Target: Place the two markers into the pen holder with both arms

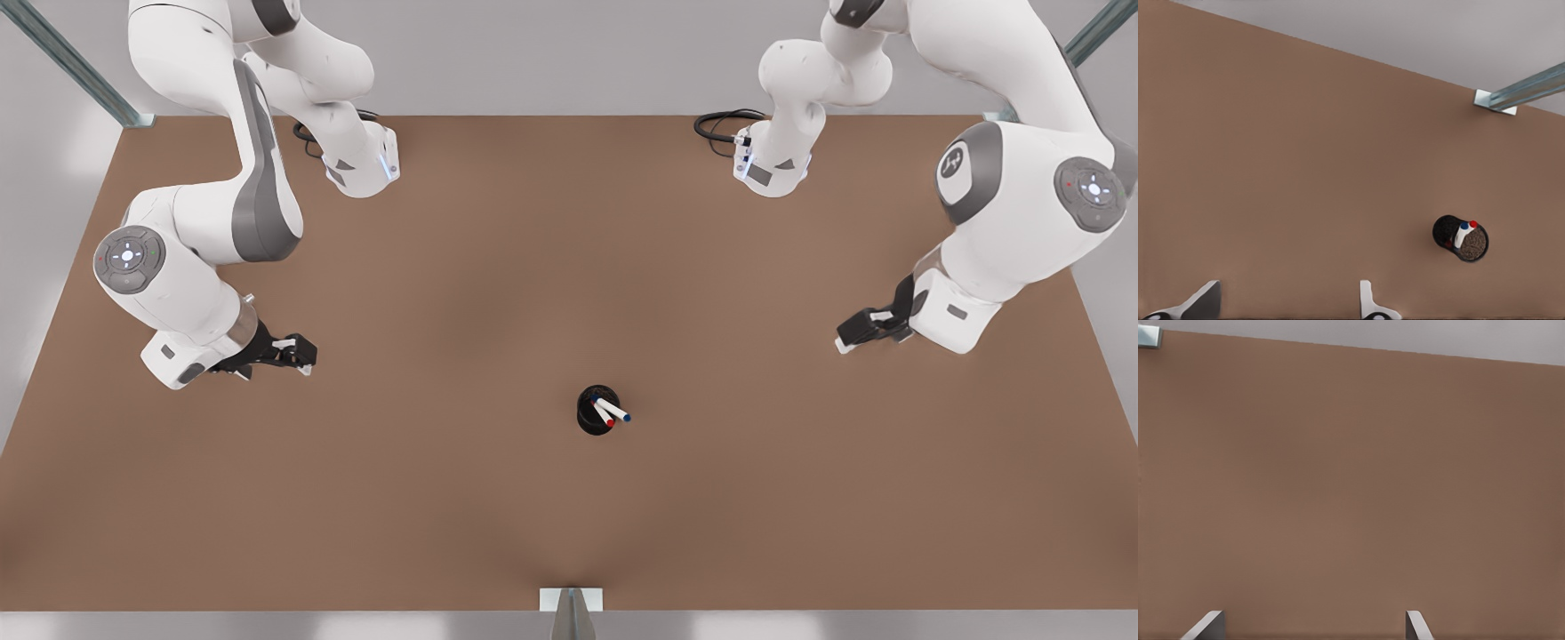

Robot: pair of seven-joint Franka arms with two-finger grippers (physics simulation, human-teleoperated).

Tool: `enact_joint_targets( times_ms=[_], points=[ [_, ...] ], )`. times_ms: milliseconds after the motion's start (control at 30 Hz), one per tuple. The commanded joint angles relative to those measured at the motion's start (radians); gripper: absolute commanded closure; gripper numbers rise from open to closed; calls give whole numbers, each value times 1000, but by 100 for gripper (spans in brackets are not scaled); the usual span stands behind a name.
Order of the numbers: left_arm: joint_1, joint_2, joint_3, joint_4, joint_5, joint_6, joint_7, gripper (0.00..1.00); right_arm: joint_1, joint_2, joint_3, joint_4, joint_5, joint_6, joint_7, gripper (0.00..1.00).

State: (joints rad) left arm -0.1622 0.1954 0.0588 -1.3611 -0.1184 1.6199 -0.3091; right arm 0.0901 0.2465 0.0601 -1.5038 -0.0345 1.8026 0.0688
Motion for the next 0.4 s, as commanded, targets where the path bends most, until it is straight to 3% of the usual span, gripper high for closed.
enact_joint_targets(
  times_ms=[0,367],
  points=[
    [32,-10,-39,-3,62,-130,374,0,0,-1,1,1,1,0,-18,0],
    [56,45,-77,-4,63,-94,375,0,-1,-1,0,1,7,-2,-18,0]
  ],
)
